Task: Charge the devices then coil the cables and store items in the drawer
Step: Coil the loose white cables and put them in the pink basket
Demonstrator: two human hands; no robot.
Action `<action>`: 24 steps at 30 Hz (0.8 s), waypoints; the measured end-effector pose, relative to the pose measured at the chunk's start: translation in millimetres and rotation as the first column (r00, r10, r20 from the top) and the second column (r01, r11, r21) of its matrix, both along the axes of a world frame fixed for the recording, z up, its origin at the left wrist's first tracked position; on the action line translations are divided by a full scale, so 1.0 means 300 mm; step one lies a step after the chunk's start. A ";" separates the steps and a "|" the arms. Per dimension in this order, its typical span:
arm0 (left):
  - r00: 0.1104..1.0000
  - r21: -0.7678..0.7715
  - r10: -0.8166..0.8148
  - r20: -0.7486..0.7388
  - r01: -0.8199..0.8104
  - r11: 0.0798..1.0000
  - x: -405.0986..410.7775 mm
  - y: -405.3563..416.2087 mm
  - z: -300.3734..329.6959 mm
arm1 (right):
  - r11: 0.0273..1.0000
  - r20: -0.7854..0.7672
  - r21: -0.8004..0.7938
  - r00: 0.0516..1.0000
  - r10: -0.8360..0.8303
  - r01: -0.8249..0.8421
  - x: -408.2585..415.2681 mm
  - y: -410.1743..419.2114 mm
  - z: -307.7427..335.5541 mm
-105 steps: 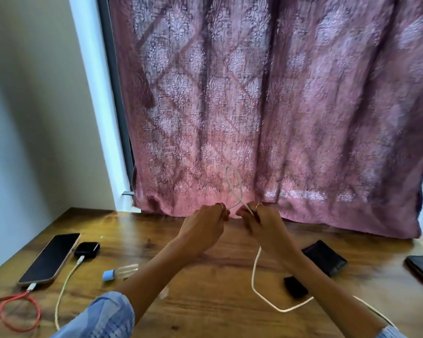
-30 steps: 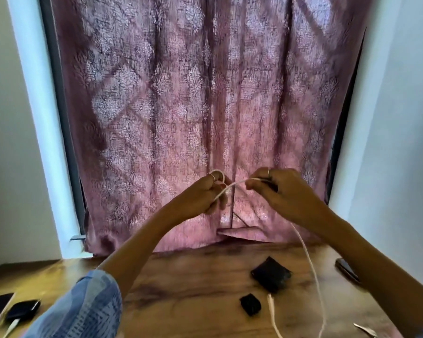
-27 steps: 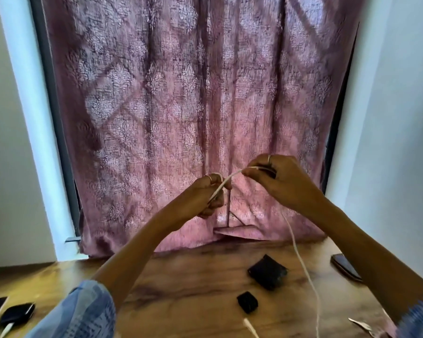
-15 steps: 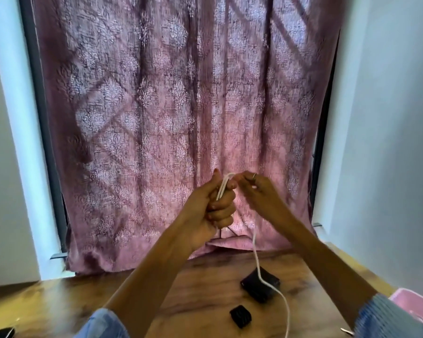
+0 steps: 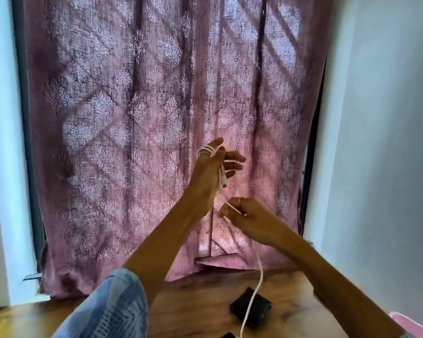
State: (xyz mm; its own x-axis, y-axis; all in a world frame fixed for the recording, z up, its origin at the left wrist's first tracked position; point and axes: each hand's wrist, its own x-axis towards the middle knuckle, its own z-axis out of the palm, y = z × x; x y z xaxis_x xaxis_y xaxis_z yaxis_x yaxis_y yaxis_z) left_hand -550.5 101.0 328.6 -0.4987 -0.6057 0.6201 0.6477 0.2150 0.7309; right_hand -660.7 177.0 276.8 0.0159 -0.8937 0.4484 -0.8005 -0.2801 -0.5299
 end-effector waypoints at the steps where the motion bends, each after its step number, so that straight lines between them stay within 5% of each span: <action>1: 0.988 -0.109 0.130 0.088 -0.120 0.987 -0.001 -0.007 -0.010 | 0.999 -0.057 -0.022 0.997 -0.042 0.041 -0.002 0.013 0.027; 5: 0.798 -0.495 0.527 0.293 -0.346 0.797 -0.017 -0.004 -0.022 | 0.978 -0.238 -0.121 0.951 -0.196 0.171 0.004 0.028 0.137; 11: 0.720 -0.578 0.533 0.445 -0.225 0.785 0.015 -0.003 -0.101 | 0.979 -0.336 -0.151 0.925 -0.178 0.134 0.001 0.038 0.184; 18: 0.754 -0.178 0.014 0.657 0.138 0.974 0.095 0.023 -0.134 | 0.990 -0.252 -0.139 0.968 -0.009 -0.027 -0.028 0.030 0.222; 24: 0.762 0.116 -0.503 0.407 0.503 0.856 0.129 0.031 -0.117 | 0.953 0.261 -0.255 0.937 0.231 -0.164 -0.035 -0.006 0.140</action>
State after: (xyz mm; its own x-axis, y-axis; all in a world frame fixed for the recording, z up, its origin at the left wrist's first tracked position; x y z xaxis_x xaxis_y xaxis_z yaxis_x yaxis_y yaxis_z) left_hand -511.7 110.2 293.5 -0.9373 -0.1955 0.2886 0.3047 -0.0570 0.9508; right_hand -671.3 175.3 318.7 0.0231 -0.7599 0.6496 -0.5414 -0.5558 -0.6309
